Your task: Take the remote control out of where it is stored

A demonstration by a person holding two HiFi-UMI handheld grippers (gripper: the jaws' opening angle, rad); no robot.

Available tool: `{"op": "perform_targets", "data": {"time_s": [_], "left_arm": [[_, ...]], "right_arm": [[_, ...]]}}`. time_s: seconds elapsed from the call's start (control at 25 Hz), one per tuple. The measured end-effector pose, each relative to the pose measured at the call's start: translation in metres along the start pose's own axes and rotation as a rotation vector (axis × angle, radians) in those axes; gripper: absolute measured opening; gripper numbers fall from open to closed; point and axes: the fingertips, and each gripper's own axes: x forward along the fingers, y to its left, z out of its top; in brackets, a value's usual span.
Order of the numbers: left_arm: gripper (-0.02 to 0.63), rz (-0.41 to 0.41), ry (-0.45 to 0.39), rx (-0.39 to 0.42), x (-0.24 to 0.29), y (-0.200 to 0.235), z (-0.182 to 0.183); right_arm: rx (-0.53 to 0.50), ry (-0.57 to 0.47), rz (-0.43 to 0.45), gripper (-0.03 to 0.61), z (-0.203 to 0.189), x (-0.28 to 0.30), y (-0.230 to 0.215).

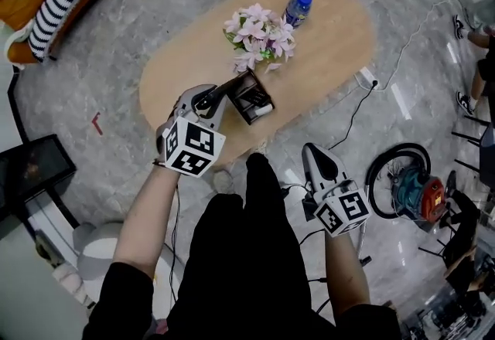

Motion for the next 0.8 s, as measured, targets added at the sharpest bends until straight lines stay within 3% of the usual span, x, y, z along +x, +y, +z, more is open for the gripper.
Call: {"op": "perform_targets", "data": {"time_s": [0.24,0.56,0.8], "left_arm": [[0.094,0.096,-0.045,-0.053,-0.038,0.033,-0.011],[0.093,0.193,0.022,-0.190,-0.055,0.063,-0.086],[0.094,0.214,0.096,-0.274,-0.046,0.067,-0.139]], "right_arm": [[-0.045,0.025,0.075,0.006,0.005,0.033,0.023],[-0.125,0.115,0.196,0.006,-0.008,0.095,0.051],[-0.146,0.173,0.275,0.006,-0.021,0.132,0.067]]}}
